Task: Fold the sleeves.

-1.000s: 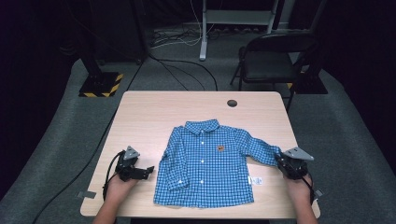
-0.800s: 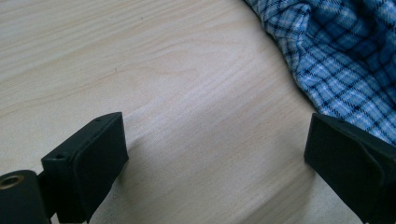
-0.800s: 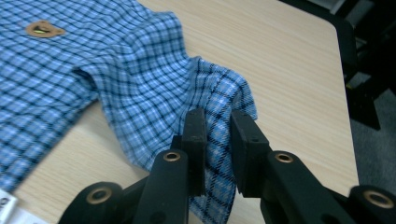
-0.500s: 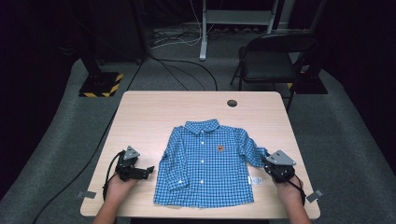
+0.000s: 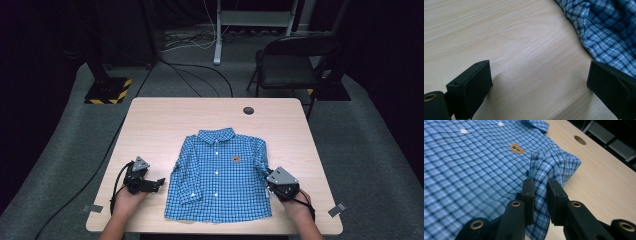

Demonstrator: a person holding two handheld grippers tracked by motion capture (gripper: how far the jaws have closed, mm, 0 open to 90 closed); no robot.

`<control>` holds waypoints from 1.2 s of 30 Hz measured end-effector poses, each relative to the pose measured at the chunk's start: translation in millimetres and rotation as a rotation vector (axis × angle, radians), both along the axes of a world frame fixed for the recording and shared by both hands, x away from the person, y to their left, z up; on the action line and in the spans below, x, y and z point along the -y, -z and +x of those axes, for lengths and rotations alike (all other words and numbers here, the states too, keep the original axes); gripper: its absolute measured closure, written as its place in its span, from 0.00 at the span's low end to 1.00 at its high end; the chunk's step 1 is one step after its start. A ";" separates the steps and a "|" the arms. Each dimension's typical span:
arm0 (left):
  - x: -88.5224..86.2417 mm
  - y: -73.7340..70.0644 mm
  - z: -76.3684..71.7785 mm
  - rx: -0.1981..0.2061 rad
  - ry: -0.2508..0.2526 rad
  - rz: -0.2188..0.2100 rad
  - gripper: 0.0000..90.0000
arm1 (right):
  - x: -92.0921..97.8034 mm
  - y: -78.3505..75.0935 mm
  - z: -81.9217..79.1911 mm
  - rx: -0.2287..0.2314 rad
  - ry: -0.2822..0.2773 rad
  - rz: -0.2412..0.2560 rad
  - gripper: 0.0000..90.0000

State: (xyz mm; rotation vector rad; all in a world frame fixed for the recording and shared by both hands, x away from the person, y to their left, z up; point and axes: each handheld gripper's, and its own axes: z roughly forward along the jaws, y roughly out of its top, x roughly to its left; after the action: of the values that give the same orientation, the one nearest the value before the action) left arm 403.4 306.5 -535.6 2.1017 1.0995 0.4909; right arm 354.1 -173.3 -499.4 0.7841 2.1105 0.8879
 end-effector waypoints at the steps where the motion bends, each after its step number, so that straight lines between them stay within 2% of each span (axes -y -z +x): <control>1: 0.0 0.0 0.0 0.000 0.000 0.000 0.06 | -3.1 0.2 -0.8 -0.003 -0.011 -0.003 0.85; 10: 0.0 0.0 0.0 0.000 0.000 0.000 0.06 | -23.7 3.8 -6.9 -0.036 -0.096 -0.002 0.85; 20: 0.0 0.0 0.0 0.000 0.000 0.000 0.06 | -38.3 8.1 -10.7 -0.071 -0.159 0.007 0.85; 23: 0.4 0.1 0.2 0.000 -0.003 -0.001 0.06 | -45.2 10.9 -12.4 -0.082 -0.187 -0.007 0.85; 33: 0.5 0.1 0.2 0.000 -0.003 -0.001 0.06 | -54.0 14.3 -16.0 -0.112 -0.255 -0.024 0.85; 36: 0.5 0.1 0.2 0.000 -0.003 -0.002 0.06 | -55.4 15.7 -15.7 -0.124 -0.268 -0.014 0.80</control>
State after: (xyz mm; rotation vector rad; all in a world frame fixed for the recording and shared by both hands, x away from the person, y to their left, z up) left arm 403.6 306.0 -535.7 2.0989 1.1031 0.4911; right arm 338.4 -117.8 -515.1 0.5690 2.3678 0.9839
